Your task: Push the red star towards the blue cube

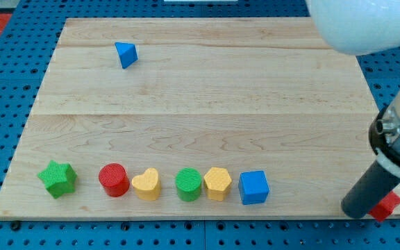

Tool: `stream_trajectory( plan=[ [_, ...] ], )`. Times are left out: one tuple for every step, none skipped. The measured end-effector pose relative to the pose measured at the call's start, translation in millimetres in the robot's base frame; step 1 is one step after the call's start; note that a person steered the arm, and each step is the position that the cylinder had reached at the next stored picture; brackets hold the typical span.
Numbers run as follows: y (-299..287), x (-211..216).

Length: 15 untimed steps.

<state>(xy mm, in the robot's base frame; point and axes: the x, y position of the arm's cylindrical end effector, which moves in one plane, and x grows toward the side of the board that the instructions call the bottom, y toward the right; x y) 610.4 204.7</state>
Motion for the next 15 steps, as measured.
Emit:
stream_trajectory(
  plan=[
    [-21.7, -42.5],
    [24.8, -98.9],
    [125.2, -94.4],
    [140.0, -84.1],
    [138.9, -14.8],
    [132.8, 4.8],
    [130.3, 6.6],
    [119.8, 6.1],
    [101.7, 7.7],
    [100.9, 5.6],
    [100.9, 5.6],
    [100.7, 0.7],
    [95.7, -22.0],
    [78.3, -21.7],
    [138.6, -32.1]
  ],
)
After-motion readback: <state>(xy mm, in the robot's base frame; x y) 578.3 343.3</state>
